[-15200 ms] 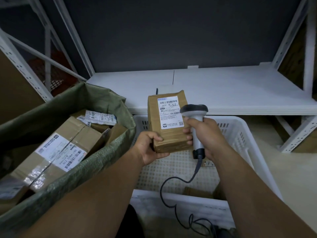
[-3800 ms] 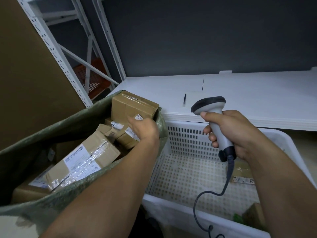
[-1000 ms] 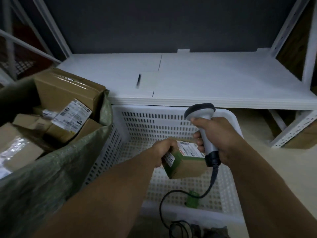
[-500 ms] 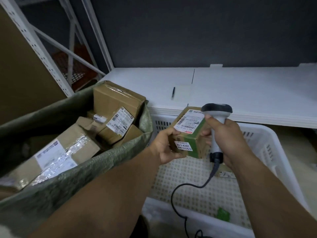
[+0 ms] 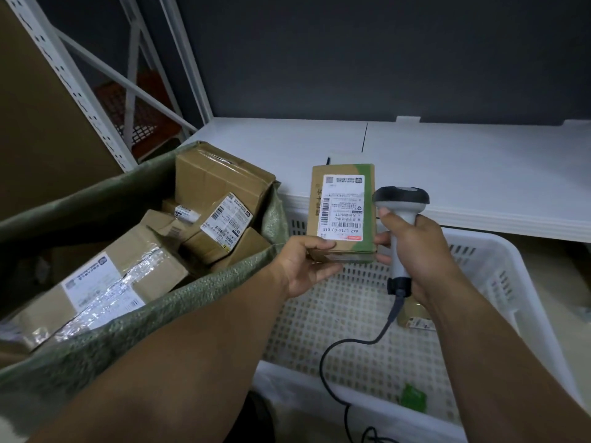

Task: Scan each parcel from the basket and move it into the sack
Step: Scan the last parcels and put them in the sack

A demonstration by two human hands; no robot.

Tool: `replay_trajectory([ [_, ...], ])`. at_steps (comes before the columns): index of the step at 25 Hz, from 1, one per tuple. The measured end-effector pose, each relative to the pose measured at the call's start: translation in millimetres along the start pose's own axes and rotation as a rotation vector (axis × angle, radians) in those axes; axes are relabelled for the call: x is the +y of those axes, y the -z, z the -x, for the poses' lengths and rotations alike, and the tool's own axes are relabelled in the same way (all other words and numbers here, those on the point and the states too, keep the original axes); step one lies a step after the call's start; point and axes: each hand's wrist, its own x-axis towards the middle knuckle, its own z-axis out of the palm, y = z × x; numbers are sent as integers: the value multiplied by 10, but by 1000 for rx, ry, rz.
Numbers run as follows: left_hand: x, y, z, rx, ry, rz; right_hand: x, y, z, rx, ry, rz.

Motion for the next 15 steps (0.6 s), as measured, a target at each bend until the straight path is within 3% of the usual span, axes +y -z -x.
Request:
replay_trajectory([
  [7, 18, 68, -272, 113, -210, 25, -125, 44, 42, -69, -48, 20],
  [15, -90, 94, -655, 178, -189, 108, -413, 343, 206, -254, -134, 90],
])
